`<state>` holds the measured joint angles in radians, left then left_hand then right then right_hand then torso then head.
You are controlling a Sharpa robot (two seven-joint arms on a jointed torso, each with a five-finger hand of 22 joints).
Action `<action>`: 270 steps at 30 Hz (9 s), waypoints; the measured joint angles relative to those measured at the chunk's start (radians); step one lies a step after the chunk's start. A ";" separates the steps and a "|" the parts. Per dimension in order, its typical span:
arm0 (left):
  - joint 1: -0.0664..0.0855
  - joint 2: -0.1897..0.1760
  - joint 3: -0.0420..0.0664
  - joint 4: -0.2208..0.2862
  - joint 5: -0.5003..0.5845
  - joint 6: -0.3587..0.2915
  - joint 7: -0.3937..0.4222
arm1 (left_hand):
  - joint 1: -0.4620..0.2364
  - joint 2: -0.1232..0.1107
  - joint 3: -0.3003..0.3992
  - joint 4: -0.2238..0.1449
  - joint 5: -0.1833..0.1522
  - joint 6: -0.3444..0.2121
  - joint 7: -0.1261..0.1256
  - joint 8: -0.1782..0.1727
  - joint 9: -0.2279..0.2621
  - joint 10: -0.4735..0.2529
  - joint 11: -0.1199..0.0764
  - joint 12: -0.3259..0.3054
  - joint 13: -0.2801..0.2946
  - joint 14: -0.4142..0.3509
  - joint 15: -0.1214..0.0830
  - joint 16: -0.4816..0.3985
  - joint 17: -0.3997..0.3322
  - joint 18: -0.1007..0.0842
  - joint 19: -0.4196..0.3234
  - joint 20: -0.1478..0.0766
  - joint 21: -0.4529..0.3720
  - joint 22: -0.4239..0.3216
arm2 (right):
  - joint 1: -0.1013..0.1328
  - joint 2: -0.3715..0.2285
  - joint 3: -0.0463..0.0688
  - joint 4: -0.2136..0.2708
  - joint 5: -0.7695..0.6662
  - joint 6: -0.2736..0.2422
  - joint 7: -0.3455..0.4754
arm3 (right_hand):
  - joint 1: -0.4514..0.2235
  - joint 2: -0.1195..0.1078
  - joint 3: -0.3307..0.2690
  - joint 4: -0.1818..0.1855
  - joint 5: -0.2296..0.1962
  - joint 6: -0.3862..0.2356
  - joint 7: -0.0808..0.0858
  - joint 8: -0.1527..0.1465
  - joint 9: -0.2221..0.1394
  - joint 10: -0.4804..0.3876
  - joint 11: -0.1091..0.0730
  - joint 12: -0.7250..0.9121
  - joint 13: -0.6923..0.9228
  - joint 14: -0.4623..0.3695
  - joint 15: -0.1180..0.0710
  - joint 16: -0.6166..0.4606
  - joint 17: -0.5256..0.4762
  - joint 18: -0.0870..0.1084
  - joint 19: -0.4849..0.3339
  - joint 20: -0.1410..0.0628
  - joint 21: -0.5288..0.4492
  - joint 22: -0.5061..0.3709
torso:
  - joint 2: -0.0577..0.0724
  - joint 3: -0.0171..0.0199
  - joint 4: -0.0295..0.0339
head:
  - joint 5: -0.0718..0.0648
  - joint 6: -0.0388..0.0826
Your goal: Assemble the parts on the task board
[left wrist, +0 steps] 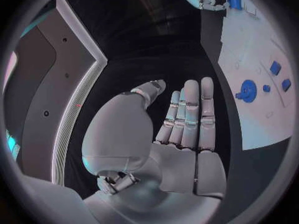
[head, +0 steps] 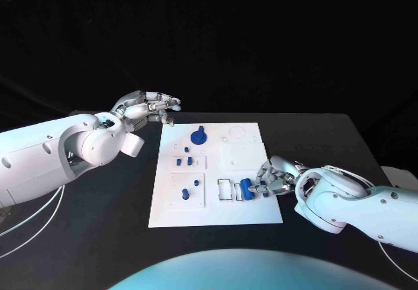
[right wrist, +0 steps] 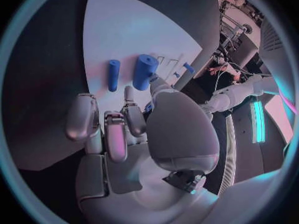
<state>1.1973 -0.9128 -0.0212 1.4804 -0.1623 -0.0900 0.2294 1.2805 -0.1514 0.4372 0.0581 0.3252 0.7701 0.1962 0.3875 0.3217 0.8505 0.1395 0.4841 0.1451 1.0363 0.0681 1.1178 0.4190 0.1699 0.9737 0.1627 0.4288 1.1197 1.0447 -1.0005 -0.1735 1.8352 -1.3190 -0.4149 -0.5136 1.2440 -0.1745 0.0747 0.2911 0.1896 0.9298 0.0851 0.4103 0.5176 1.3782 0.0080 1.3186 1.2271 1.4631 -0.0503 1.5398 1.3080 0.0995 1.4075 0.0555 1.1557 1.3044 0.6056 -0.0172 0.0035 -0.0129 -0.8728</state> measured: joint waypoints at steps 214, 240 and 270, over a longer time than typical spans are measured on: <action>0.000 -0.003 -0.003 -0.007 -0.033 0.018 -0.008 | 0.000 0.000 0.000 0.005 0.027 -0.007 0.000 0.011 -0.002 -0.014 0.000 0.015 0.000 -0.003 -0.004 0.000 0.001 0.000 0.000 0.000 0.000 -0.003 | 0.035 -0.048 0.010 0.024 0.034 -0.046 0.058 | 0.079 0.070 -0.100 -0.004 0.134 0.090 -0.030 -0.035 0.103 0.074 -0.033 0.054 0.081 0.004 -0.032 0.015 0.000 0.000 0.019 -0.034 -0.047 0.004 | -0.002 -0.0008 -0.0039 | 0.001 0.000; 0.000 -0.010 -0.003 0.003 -0.032 0.018 -0.001 | 0.000 0.000 0.000 0.005 0.027 -0.007 0.000 0.011 -0.002 -0.014 0.000 0.015 0.000 -0.004 -0.004 0.000 0.001 0.000 0.000 0.000 0.000 -0.003 | -0.025 -0.042 0.009 -0.028 -0.046 0.025 -0.017 | 0.001 0.064 -0.150 0.004 0.038 0.099 -0.031 -0.051 0.095 0.067 -0.026 0.043 0.080 0.004 -0.032 0.015 0.000 0.000 0.016 -0.030 -0.062 0.003 | 0.000 -0.0002 -0.0014 | -0.006 0.000; 0.000 -0.013 -0.003 0.006 -0.031 0.018 -0.002 | 0.000 0.000 -0.003 0.008 0.027 -0.007 0.000 0.015 -0.003 -0.014 0.000 0.021 0.000 -0.003 -0.004 0.000 0.002 0.000 0.000 0.000 0.000 -0.005 | -0.041 0.000 0.013 -0.038 -0.111 0.039 -0.037 | 0.189 -0.018 0.385 0.023 -0.078 0.123 -0.049 -0.077 0.137 0.081 -0.054 0.037 0.077 0.002 -0.045 0.015 -0.001 0.000 0.021 -0.036 -0.062 0.003 | -0.002 0.0003 -0.0020 | 0.000 0.000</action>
<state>1.1971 -0.9255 -0.0241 1.4860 -0.1938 -0.0717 0.2279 1.2805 -0.1514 0.4346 0.0663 0.3522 0.7633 0.1963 0.4027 0.3190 0.8366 0.1394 0.5047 0.1452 1.0328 0.0645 1.1178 0.4210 0.1699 0.9737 0.1627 0.4288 1.1150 1.0034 -1.0005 -0.1604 1.7972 -1.4304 -0.3763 -0.5504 1.4330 -0.1926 0.4596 0.3144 0.1119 1.0524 0.0361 0.3331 0.6543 1.4588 -0.0463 1.3556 1.3041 1.4648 -0.0957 1.5551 1.3074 0.0999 1.4288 0.0196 1.0939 1.3075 0.6038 -0.0169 0.0014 -0.0134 -0.8727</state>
